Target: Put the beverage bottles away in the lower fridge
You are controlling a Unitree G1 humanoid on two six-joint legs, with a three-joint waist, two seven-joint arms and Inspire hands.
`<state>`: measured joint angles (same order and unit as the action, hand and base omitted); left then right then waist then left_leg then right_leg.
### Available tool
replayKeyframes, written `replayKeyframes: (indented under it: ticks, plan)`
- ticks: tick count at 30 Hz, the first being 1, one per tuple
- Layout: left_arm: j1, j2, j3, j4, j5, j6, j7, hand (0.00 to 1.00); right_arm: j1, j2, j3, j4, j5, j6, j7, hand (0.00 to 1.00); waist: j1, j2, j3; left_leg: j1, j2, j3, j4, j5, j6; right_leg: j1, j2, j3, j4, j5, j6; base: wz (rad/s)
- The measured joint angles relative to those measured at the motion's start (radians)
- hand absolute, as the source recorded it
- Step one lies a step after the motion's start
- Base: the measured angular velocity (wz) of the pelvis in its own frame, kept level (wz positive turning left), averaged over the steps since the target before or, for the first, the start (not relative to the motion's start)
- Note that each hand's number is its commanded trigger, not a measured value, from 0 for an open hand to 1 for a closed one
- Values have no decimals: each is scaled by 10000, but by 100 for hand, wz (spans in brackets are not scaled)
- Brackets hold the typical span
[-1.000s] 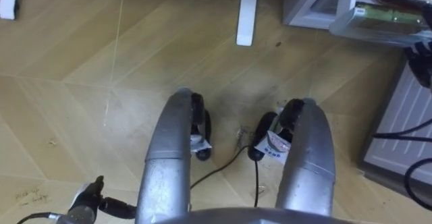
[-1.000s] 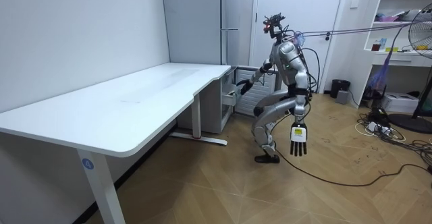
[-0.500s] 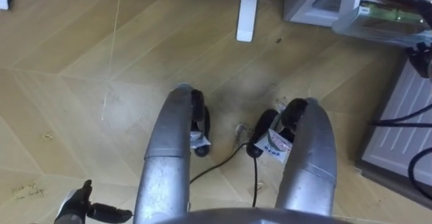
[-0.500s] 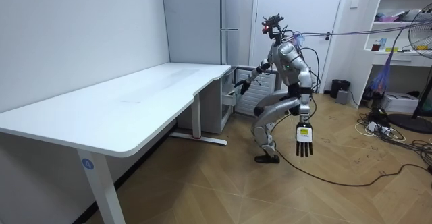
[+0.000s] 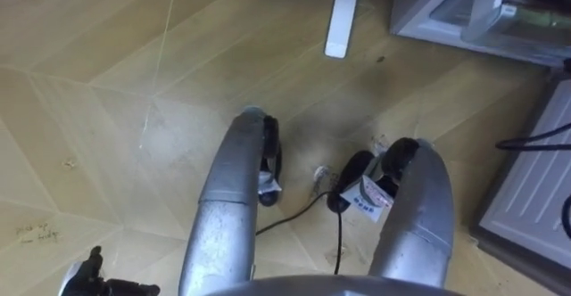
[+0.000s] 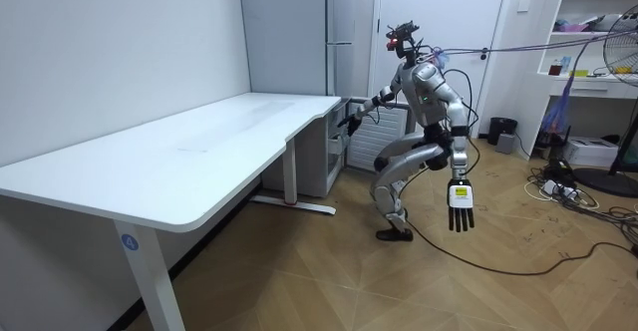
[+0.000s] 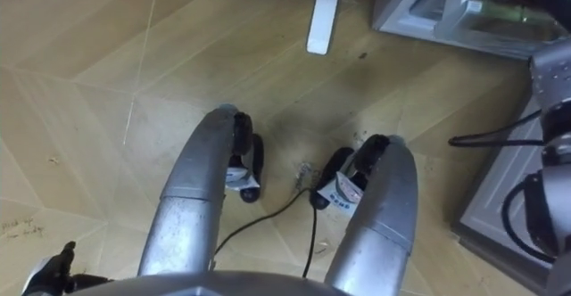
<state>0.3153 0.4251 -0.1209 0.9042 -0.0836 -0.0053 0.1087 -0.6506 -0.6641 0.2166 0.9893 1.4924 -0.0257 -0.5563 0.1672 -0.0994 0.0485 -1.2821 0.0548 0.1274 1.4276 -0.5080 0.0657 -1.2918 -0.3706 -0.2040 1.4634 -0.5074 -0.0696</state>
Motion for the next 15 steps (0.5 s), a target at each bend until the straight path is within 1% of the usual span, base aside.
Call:
replayKeyframes:
  ticks: [1,2,3,4,5,6,7,10,12,15]
  plan:
    - [0,6,-1,-8,0,-6,6,0,0,-43,13,-67,-22,-46,-2,0,53,0,0,1,-4,-21,47,-21,-12,19,-25,-17,59,-50,-14,15]
    - [37,12,-7,-32,2,-10,40,0,0,-105,26,-232,-35,-168,-18,0,110,1,0,1,-16,-62,137,-59,-35,64,-120,-88,175,-153,-80,13]
    - [117,34,-7,-89,2,-8,95,0,0,-104,48,-315,-82,-308,-17,0,186,10,1,1,-19,-194,246,-113,-108,160,-150,-212,254,-255,-152,13]
    - [139,60,-7,-107,1,-3,100,0,0,-104,54,-332,-95,-335,-19,0,221,7,2,-1,-37,-258,287,-134,-149,209,-159,-261,292,-306,-178,19]
    - [140,71,-7,-123,1,3,102,0,-1,-107,51,-334,-97,-415,-91,0,224,4,3,-3,-137,-368,325,-136,-174,304,-250,-351,375,-413,-187,28]
    - [141,72,-21,-158,9,1,102,0,-1,-112,51,-334,-99,-468,-166,0,243,7,2,-6,-156,-440,348,-130,-184,378,-307,-437,415,-494,-201,29]
    - [147,72,-21,-194,24,4,102,0,-1,-112,47,-334,-99,-481,-211,0,257,6,2,-9,-163,-472,354,-124,-196,399,-306,-463,425,-518,-185,20]
    - [153,72,-34,-240,100,1,101,0,-1,-120,31,-378,-103,-606,-278,0,299,6,2,-10,-182,-491,372,-102,-242,424,-358,-499,500,-600,-231,8]
    - [153,85,-31,-306,100,-7,101,0,-1,-122,31,-436,-103,-666,-315,0,295,8,1,-7,-213,-487,372,-92,-265,424,-446,-532,545,-630,-287,4]
    - [174,86,-36,-471,102,-16,101,0,-1,-122,31,-470,-103,-683,-315,0,296,10,0,-6,-213,-490,375,-88,-271,424,-450,-532,556,-635,-295,0]
